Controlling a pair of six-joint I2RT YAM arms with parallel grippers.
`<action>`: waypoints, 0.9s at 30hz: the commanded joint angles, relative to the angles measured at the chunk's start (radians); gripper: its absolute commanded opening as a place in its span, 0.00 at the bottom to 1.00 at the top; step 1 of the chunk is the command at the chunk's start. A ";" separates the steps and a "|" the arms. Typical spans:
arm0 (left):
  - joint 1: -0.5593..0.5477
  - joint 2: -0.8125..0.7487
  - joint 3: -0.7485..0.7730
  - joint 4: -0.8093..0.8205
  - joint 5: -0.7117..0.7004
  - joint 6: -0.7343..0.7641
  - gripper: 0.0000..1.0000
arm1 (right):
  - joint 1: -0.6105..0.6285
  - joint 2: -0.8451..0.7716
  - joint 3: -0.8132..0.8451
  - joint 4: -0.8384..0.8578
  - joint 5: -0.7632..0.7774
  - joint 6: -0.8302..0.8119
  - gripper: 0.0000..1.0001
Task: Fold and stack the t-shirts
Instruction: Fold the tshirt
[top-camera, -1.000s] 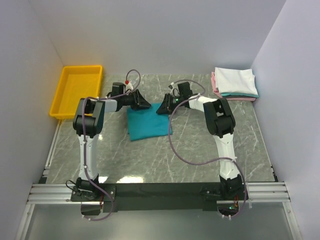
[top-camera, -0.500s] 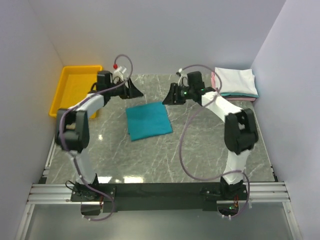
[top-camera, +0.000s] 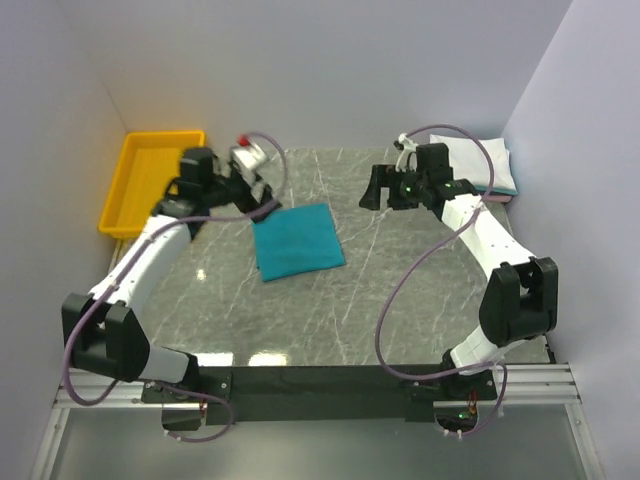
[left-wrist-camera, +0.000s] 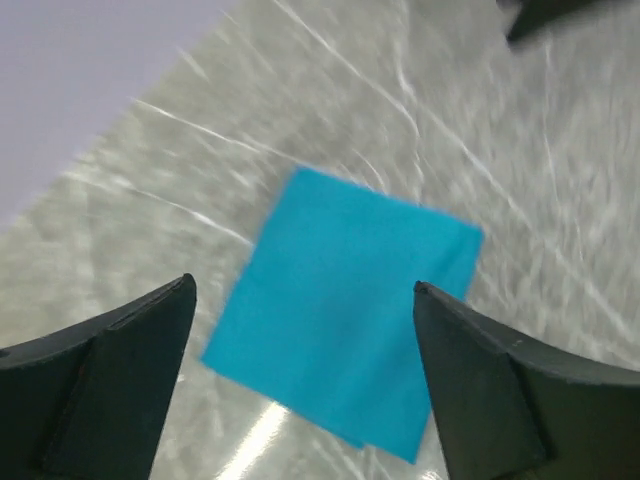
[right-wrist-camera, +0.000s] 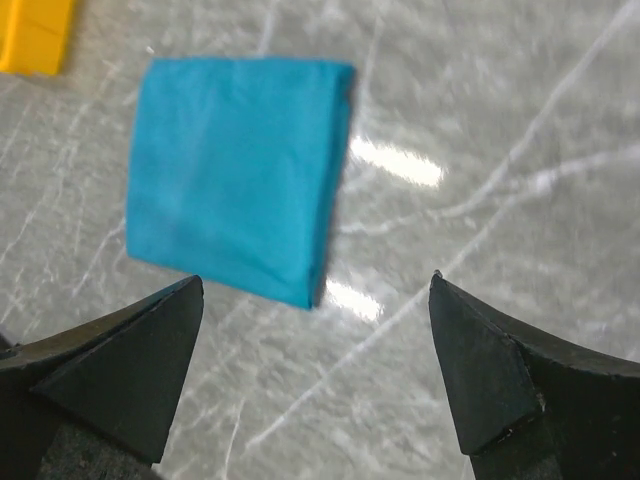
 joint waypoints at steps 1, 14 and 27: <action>-0.171 -0.002 -0.121 -0.070 -0.107 0.176 0.93 | -0.029 0.025 -0.020 -0.087 -0.141 0.016 1.00; -0.634 0.112 -0.415 0.450 -0.468 0.378 0.52 | -0.087 0.071 -0.303 0.195 -0.239 0.349 0.86; -0.661 0.360 -0.331 0.531 -0.431 0.403 0.42 | -0.091 0.222 -0.318 0.298 -0.303 0.460 0.83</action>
